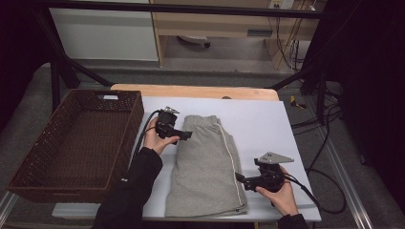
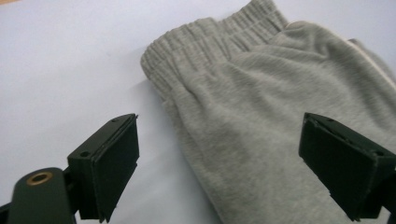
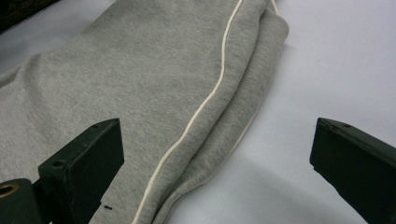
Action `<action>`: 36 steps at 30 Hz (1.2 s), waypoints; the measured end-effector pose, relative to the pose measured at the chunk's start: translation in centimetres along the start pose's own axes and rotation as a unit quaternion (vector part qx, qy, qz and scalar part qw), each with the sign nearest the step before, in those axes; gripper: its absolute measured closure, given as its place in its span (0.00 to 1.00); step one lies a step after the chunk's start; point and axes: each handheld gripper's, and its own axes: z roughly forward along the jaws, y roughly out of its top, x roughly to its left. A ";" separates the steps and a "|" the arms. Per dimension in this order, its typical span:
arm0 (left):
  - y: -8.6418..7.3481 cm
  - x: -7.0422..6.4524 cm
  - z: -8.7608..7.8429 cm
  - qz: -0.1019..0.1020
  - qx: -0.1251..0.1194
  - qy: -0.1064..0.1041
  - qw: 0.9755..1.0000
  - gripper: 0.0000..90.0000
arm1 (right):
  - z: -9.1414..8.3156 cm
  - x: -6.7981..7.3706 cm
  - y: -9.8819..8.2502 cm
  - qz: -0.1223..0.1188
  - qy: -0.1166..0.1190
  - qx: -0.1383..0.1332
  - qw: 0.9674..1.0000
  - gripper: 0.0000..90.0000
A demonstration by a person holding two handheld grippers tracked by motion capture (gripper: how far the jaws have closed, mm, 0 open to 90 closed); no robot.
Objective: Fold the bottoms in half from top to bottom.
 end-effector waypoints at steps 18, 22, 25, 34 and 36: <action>0.1 1.5 2.3 -0.010 0.022 0.016 1.000 0.44 | 0.0 0.0 0.0 -0.001 0.001 0.002 1.000 0.04; -0.1 1.8 2.9 -0.017 0.031 0.013 0.999 0.51 | 0.1 0.0 0.0 -0.002 0.002 0.004 1.000 0.04; -0.2 1.9 3.2 -0.019 0.037 0.008 0.999 0.56 | 0.1 0.0 -0.1 -0.003 0.003 0.003 1.000 0.04; -0.5 1.5 4.1 -0.010 0.044 0.004 0.999 0.67 | 0.0 0.0 0.0 -0.003 0.004 0.004 1.000 0.04; -0.6 1.4 4.2 -0.002 0.046 0.008 0.999 0.70 | 0.0 0.0 0.0 -0.002 0.003 0.003 1.000 0.04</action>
